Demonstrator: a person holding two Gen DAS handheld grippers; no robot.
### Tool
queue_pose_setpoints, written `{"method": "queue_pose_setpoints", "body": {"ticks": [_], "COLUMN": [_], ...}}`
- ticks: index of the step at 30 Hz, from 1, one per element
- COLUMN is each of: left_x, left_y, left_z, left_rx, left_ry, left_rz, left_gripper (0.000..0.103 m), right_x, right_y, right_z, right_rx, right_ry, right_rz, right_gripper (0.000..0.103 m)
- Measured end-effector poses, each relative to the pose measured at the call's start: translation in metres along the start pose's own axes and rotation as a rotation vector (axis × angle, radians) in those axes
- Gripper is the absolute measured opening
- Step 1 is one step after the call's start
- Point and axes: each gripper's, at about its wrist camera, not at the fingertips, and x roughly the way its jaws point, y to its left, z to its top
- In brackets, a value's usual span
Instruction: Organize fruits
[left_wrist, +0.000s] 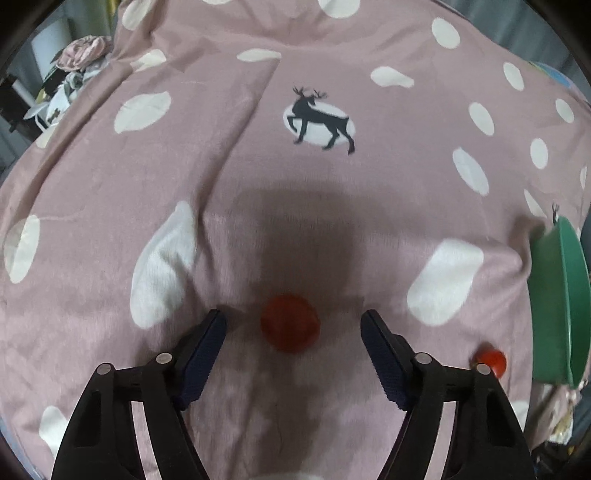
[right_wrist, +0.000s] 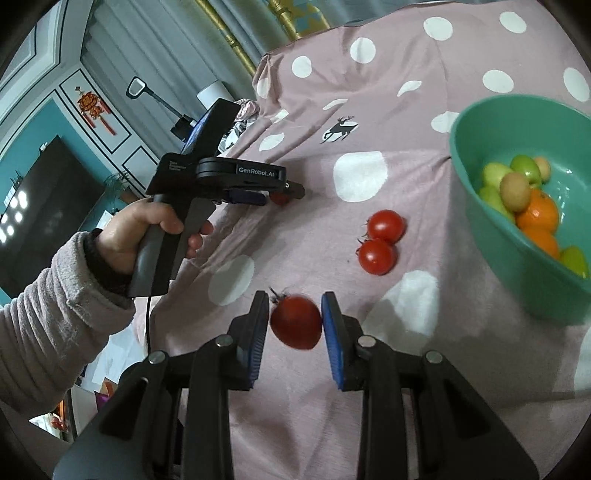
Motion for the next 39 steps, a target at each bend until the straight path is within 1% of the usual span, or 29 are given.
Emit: {"method": "queue_pose_setpoints", "body": {"ticks": [1, 3, 5, 7, 8, 9, 10, 15, 18, 21, 22, 23, 25, 26, 29, 34, 39], "left_x": [0.000, 0.001, 0.001, 0.000, 0.000, 0.000, 0.000, 0.001, -0.007, -0.025, -0.032, -0.040, -0.056, -0.066, -0.085, -0.101, -0.108], "left_y": [-0.001, -0.005, -0.008, -0.009, -0.009, -0.008, -0.008, -0.010, -0.010, -0.007, -0.004, 0.000, 0.011, 0.018, 0.032, 0.054, 0.071], "left_z": [0.000, 0.000, -0.002, -0.003, -0.004, -0.003, -0.003, -0.005, -0.009, -0.019, -0.023, -0.026, -0.035, -0.041, -0.055, -0.076, -0.089], "left_rx": [0.001, 0.018, 0.048, 0.061, 0.067, 0.068, 0.065, 0.092, 0.073, 0.076, 0.067, 0.052, 0.020, 0.006, -0.013, -0.034, -0.053], "left_ry": [-0.007, -0.015, -0.026, -0.038, -0.045, -0.050, -0.053, -0.072, -0.074, -0.117, -0.131, -0.145, -0.181, -0.204, -0.249, -0.294, -0.316], "left_rz": [0.008, 0.028, 0.058, 0.072, 0.080, 0.079, 0.079, 0.068, -0.010, -0.062, -0.088, -0.119, -0.169, -0.192, -0.209, -0.222, -0.268], "left_gripper": [0.069, 0.060, 0.056, 0.045, 0.037, 0.033, 0.032, 0.030, 0.030, 0.030, 0.030, 0.030, 0.030, 0.030, 0.030, 0.030, 0.030], "right_x": [-0.001, -0.003, -0.005, -0.005, -0.005, -0.004, -0.003, 0.003, 0.007, 0.012, 0.014, 0.019, 0.029, 0.035, 0.054, 0.090, 0.128], "right_y": [-0.001, -0.001, -0.003, -0.003, -0.003, -0.003, -0.004, -0.004, -0.003, 0.007, 0.009, 0.014, 0.020, 0.023, 0.030, 0.049, 0.067], "right_z": [0.000, -0.001, -0.002, -0.001, -0.001, -0.001, 0.000, -0.002, 0.000, 0.005, 0.007, 0.011, 0.017, 0.022, 0.035, 0.050, 0.058], "right_rx": [0.004, 0.004, 0.003, 0.003, 0.002, 0.003, 0.006, 0.004, 0.000, -0.040, -0.052, -0.077, -0.102, -0.115, -0.142, -0.183, -0.248], "right_ry": [-0.004, -0.012, -0.018, -0.024, -0.030, -0.029, -0.024, 0.004, 0.023, 0.046, 0.052, 0.066, 0.087, 0.101, 0.138, 0.216, 0.262], "right_rz": [0.007, 0.013, 0.018, 0.022, 0.012, 0.002, 0.001, -0.027, -0.042, -0.052, -0.057, -0.064, -0.079, -0.087, -0.075, -0.063, -0.094], "right_gripper": [0.030, 0.030, 0.030, 0.029, 0.029, 0.029, 0.029, 0.031, 0.031, 0.032, 0.036, 0.042, 0.047, 0.047, 0.047, 0.047, 0.044]}}
